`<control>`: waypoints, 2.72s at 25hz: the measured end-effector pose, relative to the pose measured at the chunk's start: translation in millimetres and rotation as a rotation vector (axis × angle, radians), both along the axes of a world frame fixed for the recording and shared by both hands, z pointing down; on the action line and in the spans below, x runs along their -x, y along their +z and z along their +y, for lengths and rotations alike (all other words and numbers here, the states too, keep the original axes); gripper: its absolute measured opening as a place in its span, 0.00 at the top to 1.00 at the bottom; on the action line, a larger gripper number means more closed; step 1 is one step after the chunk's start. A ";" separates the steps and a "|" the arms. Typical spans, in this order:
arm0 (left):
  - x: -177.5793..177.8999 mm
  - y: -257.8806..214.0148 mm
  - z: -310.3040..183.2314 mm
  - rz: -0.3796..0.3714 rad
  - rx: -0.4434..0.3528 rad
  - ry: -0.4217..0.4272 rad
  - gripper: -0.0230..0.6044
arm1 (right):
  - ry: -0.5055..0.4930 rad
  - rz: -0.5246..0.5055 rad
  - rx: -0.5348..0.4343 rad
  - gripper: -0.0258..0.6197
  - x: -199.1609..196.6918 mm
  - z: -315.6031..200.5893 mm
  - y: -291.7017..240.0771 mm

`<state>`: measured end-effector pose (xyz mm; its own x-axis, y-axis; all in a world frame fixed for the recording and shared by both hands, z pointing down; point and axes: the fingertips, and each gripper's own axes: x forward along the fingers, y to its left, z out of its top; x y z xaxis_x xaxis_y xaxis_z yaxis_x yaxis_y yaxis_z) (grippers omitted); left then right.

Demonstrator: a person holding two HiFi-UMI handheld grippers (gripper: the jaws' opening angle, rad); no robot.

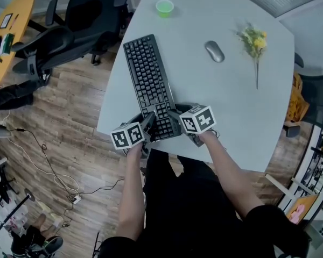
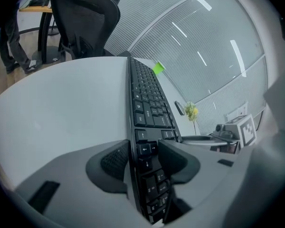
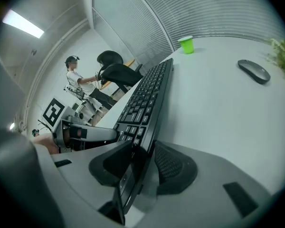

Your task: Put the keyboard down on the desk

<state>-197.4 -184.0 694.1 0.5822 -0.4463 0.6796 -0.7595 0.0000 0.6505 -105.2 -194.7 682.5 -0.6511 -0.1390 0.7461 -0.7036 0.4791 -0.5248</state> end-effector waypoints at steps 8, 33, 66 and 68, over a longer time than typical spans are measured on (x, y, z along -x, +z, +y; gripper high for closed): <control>0.1 2.4 0.2 -0.047 0.004 0.022 0.68 | 0.002 0.024 0.003 0.71 -0.1 -1.9 3.2; -2.1 6.0 3.0 -0.152 0.030 0.060 0.66 | 0.014 0.026 0.008 0.70 -3.1 0.5 8.3; -16.2 -44.2 18.0 -0.302 -0.115 -0.006 0.66 | -0.037 -0.019 -0.156 0.74 -24.6 5.0 -42.3; -21.1 -49.2 23.5 -0.309 -0.135 -0.018 0.67 | -0.046 -0.031 -0.185 0.78 -27.0 8.0 -49.1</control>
<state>-176.3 -160.6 644.8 0.3486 -0.5530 0.7567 -0.9216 -0.0550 0.3843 -78.2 -186.8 633.5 -0.6824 -0.2416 0.6899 -0.6637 0.6004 -0.4461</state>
